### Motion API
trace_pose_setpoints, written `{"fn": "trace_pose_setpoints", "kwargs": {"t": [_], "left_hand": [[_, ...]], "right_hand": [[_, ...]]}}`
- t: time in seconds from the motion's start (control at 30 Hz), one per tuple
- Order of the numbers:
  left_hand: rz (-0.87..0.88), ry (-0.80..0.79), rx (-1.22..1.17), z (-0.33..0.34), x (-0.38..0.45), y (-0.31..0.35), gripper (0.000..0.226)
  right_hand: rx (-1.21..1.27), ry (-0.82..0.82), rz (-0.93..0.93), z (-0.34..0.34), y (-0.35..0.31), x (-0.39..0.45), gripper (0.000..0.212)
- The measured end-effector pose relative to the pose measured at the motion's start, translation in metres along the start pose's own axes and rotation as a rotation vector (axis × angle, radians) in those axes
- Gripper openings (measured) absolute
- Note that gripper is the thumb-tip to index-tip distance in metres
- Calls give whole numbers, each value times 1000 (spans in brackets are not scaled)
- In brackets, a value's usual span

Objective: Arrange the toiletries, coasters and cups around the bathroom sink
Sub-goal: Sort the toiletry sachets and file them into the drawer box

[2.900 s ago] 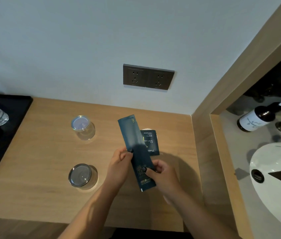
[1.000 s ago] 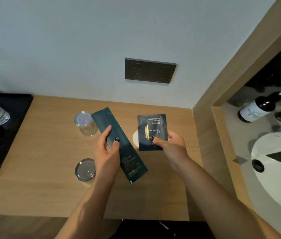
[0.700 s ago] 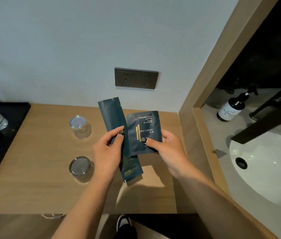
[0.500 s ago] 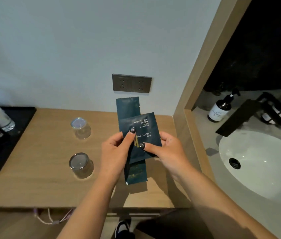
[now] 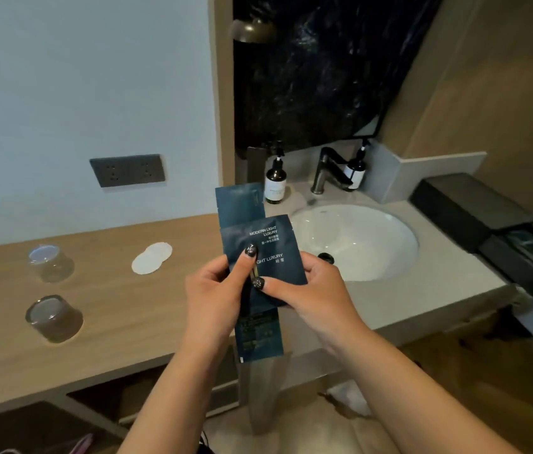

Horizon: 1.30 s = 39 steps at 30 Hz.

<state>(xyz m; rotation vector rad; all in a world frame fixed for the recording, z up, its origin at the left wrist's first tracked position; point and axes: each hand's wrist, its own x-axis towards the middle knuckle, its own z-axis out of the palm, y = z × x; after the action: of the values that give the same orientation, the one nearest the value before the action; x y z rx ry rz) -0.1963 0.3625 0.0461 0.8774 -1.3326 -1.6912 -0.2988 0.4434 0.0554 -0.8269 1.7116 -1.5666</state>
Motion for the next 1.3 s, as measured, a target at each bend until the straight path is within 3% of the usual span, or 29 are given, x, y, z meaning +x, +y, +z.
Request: {"fn": "trace_pose_setpoints", "kwargs": {"t": [0.17, 0.33, 0.57, 0.77, 0.93, 1.07, 1.3], "left_hand": [[-26, -183, 24, 67, -31, -7, 14], [-62, -345, 82, 114, -46, -16, 10], [-101, -407, 116, 153, -32, -30, 5], [-160, -395, 44, 190, 13, -36, 5], [-140, -425, 61, 226, 50, -41, 8], [-170, -490, 85, 249, 75, -49, 11], [-221, -599, 185, 291, 90, -69, 10]], "right_hand": [[-11, 198, 10, -66, -7, -41, 29], [-38, 295, 21, -120, -8, -68, 29], [59, 286, 109, -159, 5, -65, 31], [303, 269, 157, -179, 16, -39, 29], [475, 463, 140, -201, 19, -4, 15], [422, 592, 172, -224, 24, 19, 11], [383, 652, 194, -260, 40, 25, 17]]}}
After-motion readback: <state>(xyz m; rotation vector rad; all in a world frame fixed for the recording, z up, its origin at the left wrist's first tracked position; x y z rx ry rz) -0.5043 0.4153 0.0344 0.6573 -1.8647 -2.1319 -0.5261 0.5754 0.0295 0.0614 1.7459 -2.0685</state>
